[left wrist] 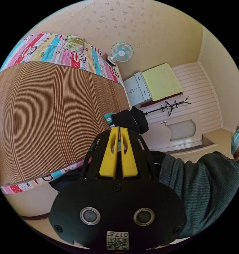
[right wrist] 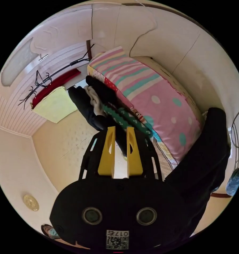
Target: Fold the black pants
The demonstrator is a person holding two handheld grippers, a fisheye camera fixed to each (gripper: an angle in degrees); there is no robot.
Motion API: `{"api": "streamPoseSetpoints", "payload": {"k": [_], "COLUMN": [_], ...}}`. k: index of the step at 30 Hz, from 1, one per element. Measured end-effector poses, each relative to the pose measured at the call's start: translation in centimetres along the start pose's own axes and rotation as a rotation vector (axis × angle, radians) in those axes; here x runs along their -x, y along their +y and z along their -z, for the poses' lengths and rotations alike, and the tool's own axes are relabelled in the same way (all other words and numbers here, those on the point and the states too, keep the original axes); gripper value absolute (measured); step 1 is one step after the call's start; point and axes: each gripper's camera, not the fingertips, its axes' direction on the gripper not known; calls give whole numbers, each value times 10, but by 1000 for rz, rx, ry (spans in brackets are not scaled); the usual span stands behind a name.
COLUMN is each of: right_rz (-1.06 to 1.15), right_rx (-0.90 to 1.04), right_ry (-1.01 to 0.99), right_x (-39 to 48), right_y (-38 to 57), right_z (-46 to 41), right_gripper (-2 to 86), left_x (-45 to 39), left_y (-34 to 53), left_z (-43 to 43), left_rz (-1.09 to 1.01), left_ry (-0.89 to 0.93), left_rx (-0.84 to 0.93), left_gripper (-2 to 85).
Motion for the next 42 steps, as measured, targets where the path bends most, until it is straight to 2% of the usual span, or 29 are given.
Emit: {"api": "streamPoseSetpoints", "payload": {"k": [5,9,12,15,17,19,21,23,25,26,28,30,34,36,40,42], "right_rz": [131,189,131,39,62,158,327,507,763,832,1096,1159,1062,972,754,764], "right_rx": [10,66,55,-87,-155,-100,11,170,461,548,855,1058,1413,1423,1263,1299], "right_ry": [-82,50,-19,-75,-248,-553,-588,-560,-483,-445,-315,-286,-220,-69,316,425], "right_x": [81,134,146,155,166,198,248,303,361,372,389,372,279,229,142,130], "right_y": [-53,-80,-85,-76,-64,-53,-39,-11,49,69,154,204,270,278,261,262], "right_z": [-43,-83,-101,-100,-102,-119,-137,-160,-192,-199,-215,-219,-220,-221,-217,-217], "right_gripper": [137,152,136,102,77,62,54,50,47,46,44,43,42,41,28,22], "left_x": [0,6,10,15,19,21,24,27,30,32,33,32,21,10,-3,-3], "left_y": [14,28,34,36,34,31,25,21,15,10,1,-13,-33,-41,-45,-43], "left_z": [-3,-13,-19,-21,-19,-15,-9,-6,-9,-15,-27,-49,-87,-108,-129,-137], "left_rz": [72,143,184,220,237,252,261,275,279,282,282,268,241,221,173,187], "left_ry": [-112,-151,-164,-158,-161,-167,-166,-159,-145,-141,-142,-119,-81,-56,-103,-163], "left_rx": [-16,-23,-42,-74,-93,-117,-163,-192,-202,-197,-177,-154,-117,-92,-32,0], "left_gripper": [-10,-10,-10,-10,-10,-10,-10,-10,-10,-10,-10,-10,-10,-10,-10,-10]}}
